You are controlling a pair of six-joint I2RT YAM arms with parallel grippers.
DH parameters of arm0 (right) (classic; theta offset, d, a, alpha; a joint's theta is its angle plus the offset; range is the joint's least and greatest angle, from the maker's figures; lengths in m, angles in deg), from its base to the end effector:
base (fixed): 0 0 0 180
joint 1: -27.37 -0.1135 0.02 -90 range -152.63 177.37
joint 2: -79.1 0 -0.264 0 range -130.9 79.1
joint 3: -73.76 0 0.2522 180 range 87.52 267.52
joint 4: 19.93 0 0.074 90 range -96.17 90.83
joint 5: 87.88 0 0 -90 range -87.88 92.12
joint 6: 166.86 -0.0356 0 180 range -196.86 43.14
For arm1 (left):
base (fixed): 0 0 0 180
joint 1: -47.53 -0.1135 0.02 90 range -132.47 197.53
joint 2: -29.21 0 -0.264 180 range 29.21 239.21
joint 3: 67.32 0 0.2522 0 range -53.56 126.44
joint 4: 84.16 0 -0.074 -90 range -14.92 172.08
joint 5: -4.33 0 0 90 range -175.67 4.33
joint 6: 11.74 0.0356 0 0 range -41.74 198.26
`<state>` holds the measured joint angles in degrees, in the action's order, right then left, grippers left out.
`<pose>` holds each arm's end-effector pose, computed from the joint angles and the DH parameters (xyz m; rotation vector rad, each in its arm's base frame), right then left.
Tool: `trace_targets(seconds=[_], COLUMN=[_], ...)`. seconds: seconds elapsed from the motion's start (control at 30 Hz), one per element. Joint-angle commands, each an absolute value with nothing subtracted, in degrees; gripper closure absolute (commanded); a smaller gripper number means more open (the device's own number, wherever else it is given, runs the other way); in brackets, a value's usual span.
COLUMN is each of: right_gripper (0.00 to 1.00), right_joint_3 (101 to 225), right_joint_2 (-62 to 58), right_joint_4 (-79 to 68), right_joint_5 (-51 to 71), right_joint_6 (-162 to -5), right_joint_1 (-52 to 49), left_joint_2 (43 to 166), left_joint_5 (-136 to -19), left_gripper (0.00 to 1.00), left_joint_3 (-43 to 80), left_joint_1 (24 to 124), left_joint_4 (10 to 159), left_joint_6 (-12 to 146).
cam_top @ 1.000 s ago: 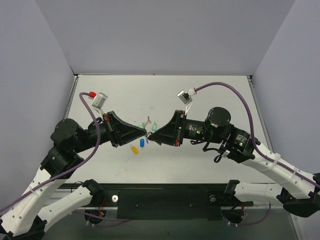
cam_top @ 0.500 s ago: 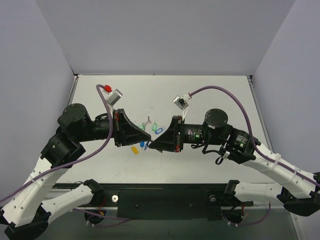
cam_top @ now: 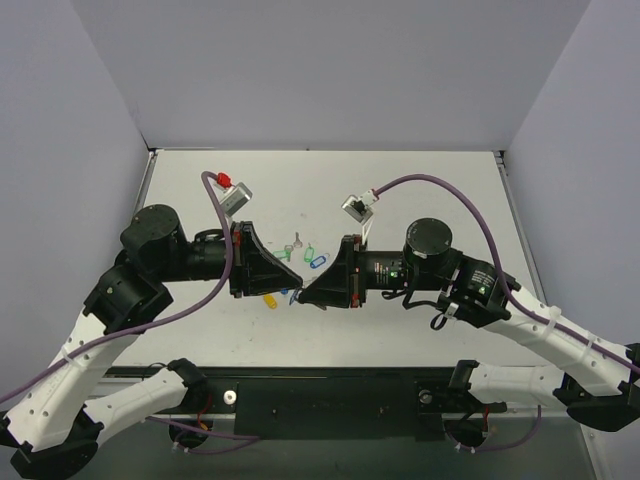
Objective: Remove the keys from the keyring
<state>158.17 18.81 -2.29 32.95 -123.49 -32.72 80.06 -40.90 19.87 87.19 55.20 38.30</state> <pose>0.0955 0.2026 0.4577 -0.7271 1.6415 1.8238 0.1037 -0.1185 0.4602 0.6813 1.7974 -1.6345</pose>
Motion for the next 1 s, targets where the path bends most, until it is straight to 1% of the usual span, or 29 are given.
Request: trace_targets(seconds=[0.0, 0.07, 0.1, 0.23, 0.33, 0.43, 0.57, 0.87, 0.97], right_gripper=[0.87, 0.77, 0.76, 0.77, 0.83, 0.80, 0.74, 0.73, 0.76], right_joint_3=[161.3, 161.3, 161.2, 160.9, 160.8, 160.6, 159.7, 157.9, 157.7], right_joint_2=[18.3, 18.4, 18.5, 18.5, 18.3, 18.1, 18.5, 19.8, 19.9], right_joint_4=[-8.5, -9.3, -9.7, -10.7, -11.0, -11.2, -11.8, -11.8, -11.9], right_joint_5=[30.8, 30.8, 30.9, 30.9, 31.1, 31.3, 31.6, 31.2, 31.1], right_joint_6=[-123.3, -123.4, -123.5, -124.1, -124.3, -124.6, -125.0, -124.9, -125.1], right_joint_1=[-32.5, -32.5, -32.5, -32.4, -32.5, -32.5, -32.5, -32.5, -32.4], left_joint_2=[78.7, 78.4, 78.3, 77.9, 77.8, 77.6, 77.4, 76.6, 76.5], left_joint_5=[-39.4, -40.3, -40.5, -41.8, -42.7, -43.5, -46.1, -49.8, -50.3], left_gripper=[1.00, 1.00, 1.00, 1.00, 1.00, 1.00, 1.00, 1.00, 1.00], left_joint_3=[20.6, 20.4, 20.4, 20.3, 20.1, 20.3, 20.2, 20.1, 19.7], left_joint_1=[87.8, 87.7, 87.8, 87.7, 87.8, 87.7, 87.8, 87.7, 87.6], left_joint_4=[54.0, 54.6, 54.7, 55.3, 55.5, 55.8, 56.2, 57.4, 57.4], left_joint_6=[37.9, 37.4, 37.2, 36.4, 36.0, 35.7, 34.5, 32.9, 32.8])
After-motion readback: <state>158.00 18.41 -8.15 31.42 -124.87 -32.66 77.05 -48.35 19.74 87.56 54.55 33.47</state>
